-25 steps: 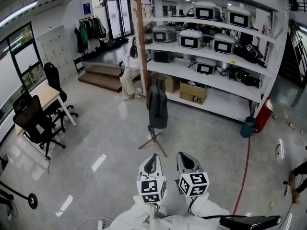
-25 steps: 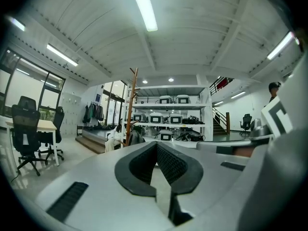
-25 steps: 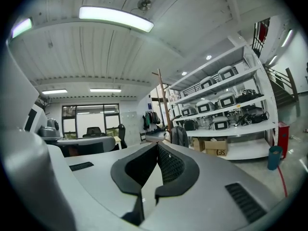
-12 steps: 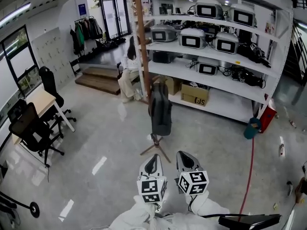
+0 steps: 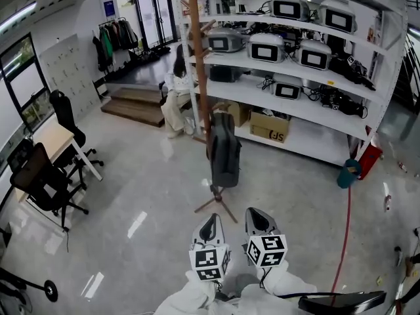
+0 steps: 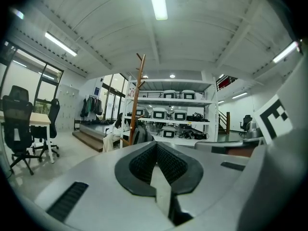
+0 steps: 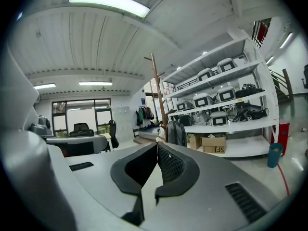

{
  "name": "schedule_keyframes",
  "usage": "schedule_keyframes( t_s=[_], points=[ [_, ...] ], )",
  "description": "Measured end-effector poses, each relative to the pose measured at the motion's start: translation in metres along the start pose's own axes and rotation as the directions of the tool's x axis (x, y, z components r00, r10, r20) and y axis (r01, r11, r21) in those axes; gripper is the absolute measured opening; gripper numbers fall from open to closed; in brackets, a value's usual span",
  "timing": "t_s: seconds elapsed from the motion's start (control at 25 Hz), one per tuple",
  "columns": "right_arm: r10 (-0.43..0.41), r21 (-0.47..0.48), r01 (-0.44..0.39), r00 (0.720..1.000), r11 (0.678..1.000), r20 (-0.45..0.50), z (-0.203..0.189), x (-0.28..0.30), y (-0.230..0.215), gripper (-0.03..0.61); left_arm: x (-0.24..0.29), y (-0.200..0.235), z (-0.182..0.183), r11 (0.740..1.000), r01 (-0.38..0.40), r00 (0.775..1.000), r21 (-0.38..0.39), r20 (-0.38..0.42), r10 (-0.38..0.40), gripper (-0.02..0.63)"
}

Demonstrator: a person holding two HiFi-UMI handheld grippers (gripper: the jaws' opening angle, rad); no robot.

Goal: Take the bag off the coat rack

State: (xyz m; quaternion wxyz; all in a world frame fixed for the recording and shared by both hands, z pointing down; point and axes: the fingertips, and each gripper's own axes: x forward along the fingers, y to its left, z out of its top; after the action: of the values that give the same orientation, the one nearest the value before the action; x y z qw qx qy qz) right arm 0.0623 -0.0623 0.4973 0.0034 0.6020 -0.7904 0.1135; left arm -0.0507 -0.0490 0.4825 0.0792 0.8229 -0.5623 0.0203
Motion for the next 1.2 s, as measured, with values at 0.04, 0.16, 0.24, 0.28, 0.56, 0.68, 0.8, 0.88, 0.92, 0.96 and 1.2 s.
schedule_keyframes(
  t_s=[0.04,0.16,0.24,0.28,0.56,0.68,0.8,0.88,0.92,0.96,1.2],
  points=[
    [-0.004,0.004,0.004,1.000,1.000,0.000,0.000,0.002,0.000,0.012,0.000,0.003,-0.001,1.000,-0.002,1.000,-0.002,-0.003,0.002,-0.012],
    [-0.009,-0.003,0.009,1.000,1.000,0.005,0.003,0.011,0.002,0.012,0.003,0.011,-0.003,1.000,-0.009,1.000,-0.004,-0.009,0.009,-0.012],
    [-0.009,-0.016,0.009,1.000,1.000,0.012,0.006,0.017,0.003,0.012,0.008,0.014,-0.002,1.000,-0.012,1.000,-0.004,-0.007,0.012,-0.012],
    [-0.007,-0.019,0.007,1.000,1.000,0.013,0.007,0.020,0.003,0.012,0.010,0.015,-0.001,1.000,-0.013,1.000,-0.003,-0.004,0.013,-0.012],
    [0.005,-0.034,-0.005,1.000,0.999,0.017,0.012,0.045,-0.002,0.012,0.031,0.023,0.001,1.000,-0.025,1.000,0.002,-0.002,0.025,-0.012],
    [0.016,-0.034,-0.015,1.000,0.999,0.010,0.009,0.053,-0.003,0.013,0.042,0.026,-0.002,0.999,-0.034,0.999,-0.003,-0.009,0.034,-0.012],
    [0.014,-0.011,-0.014,1.000,1.000,0.006,0.009,0.064,-0.011,0.012,0.054,0.023,-0.002,1.000,-0.024,1.000,0.005,-0.015,0.024,-0.012],
    [0.017,-0.004,-0.016,1.000,1.000,0.012,0.014,0.072,-0.015,0.013,0.062,0.023,-0.001,1.000,-0.021,1.000,0.012,-0.019,0.021,-0.012],
    [0.020,-0.006,-0.020,1.000,1.000,0.017,0.017,0.076,-0.015,0.013,0.066,0.025,0.000,1.000,-0.024,0.999,0.013,-0.021,0.025,-0.012],
    [0.024,-0.008,-0.024,0.999,1.000,0.022,0.019,0.081,-0.016,0.014,0.070,0.028,0.001,0.999,-0.030,0.999,0.013,-0.021,0.030,-0.012],
    [0.044,-0.006,-0.044,0.999,0.999,0.015,0.027,0.110,-0.024,0.013,0.100,0.039,0.011,0.999,-0.052,0.998,0.009,-0.017,0.052,-0.012]
  ],
)
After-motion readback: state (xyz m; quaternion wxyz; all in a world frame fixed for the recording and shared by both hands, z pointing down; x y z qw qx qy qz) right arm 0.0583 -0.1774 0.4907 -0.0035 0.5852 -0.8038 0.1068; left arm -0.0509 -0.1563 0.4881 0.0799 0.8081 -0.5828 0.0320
